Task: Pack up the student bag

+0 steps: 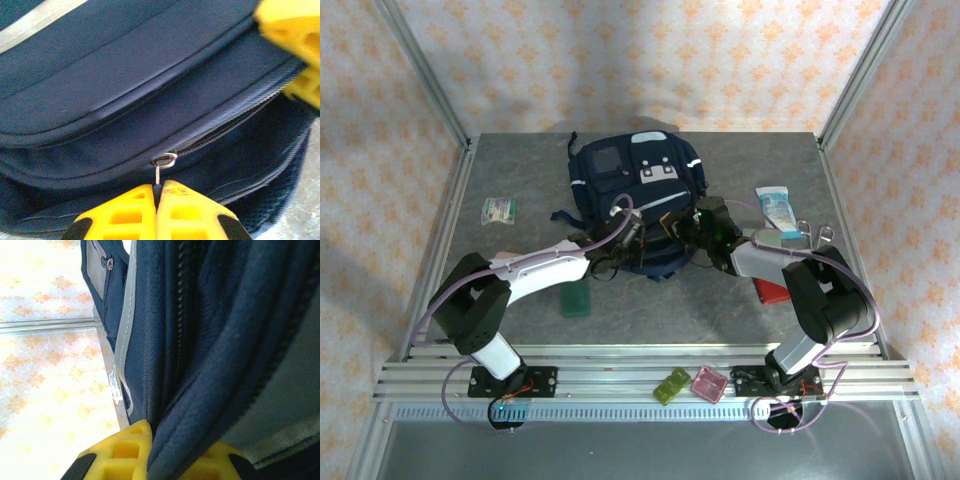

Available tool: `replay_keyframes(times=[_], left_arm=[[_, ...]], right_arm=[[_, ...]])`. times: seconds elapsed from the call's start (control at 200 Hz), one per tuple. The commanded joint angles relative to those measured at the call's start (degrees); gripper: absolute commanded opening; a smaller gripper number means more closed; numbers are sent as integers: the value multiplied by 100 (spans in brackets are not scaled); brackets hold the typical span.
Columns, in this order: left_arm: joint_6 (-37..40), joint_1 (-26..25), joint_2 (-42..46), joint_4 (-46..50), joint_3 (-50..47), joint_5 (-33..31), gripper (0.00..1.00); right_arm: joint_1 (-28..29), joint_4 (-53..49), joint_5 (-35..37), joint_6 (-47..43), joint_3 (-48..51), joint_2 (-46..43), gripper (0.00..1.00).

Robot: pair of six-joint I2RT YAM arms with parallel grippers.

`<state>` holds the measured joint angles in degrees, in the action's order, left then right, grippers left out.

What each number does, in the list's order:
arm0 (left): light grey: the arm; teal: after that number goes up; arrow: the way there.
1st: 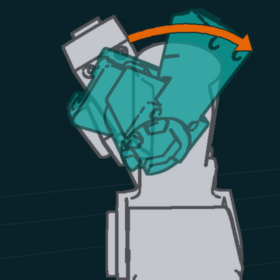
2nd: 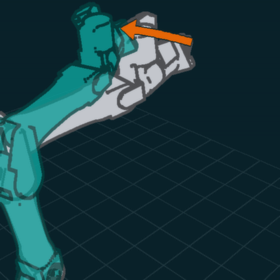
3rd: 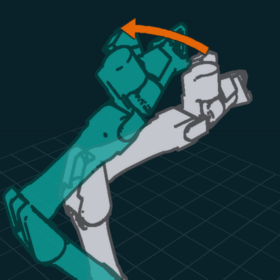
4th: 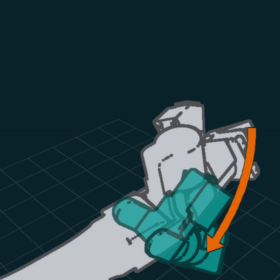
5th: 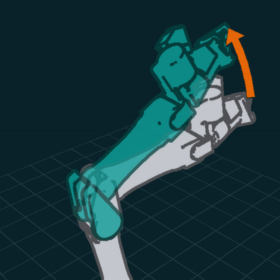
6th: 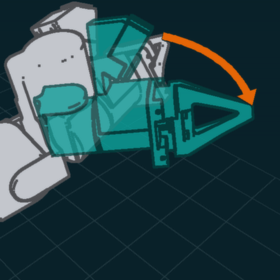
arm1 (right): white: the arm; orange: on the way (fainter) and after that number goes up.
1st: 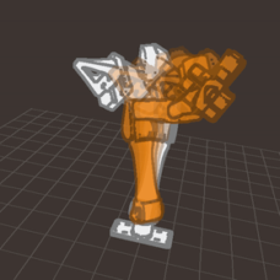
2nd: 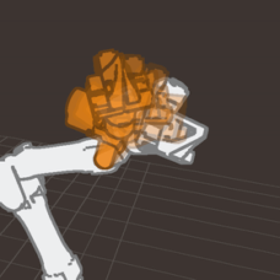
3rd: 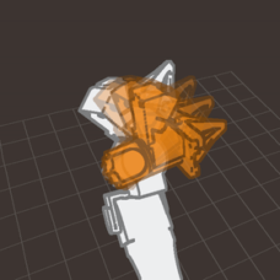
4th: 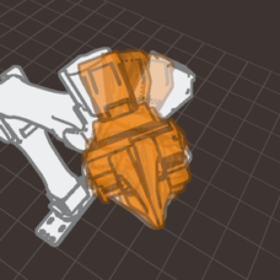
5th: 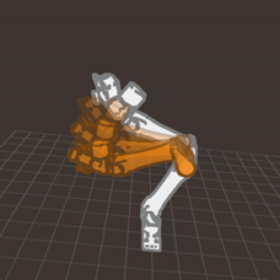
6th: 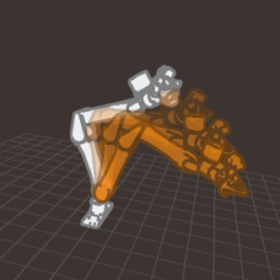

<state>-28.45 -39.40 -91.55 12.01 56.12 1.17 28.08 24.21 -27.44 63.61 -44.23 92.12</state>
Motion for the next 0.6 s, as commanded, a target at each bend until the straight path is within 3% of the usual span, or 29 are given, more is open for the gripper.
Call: replay_keyframes(times=[0.0,0.205,0.576,0.596], left_arm=[[165,481,414,82,-332,-400,0],[390,1233,795,178,-692,-587,0],[319,1075,633,61,-632,-25,0],[300,1020,623,44,-618,-21,0]], right_arm=[[-145,21,269,-183,88,-365,0],[-396,16,335,-182,221,-572,0],[-626,-212,13,-376,-350,-303,0],[-613,-202,-29,-372,-372,-293,4]])
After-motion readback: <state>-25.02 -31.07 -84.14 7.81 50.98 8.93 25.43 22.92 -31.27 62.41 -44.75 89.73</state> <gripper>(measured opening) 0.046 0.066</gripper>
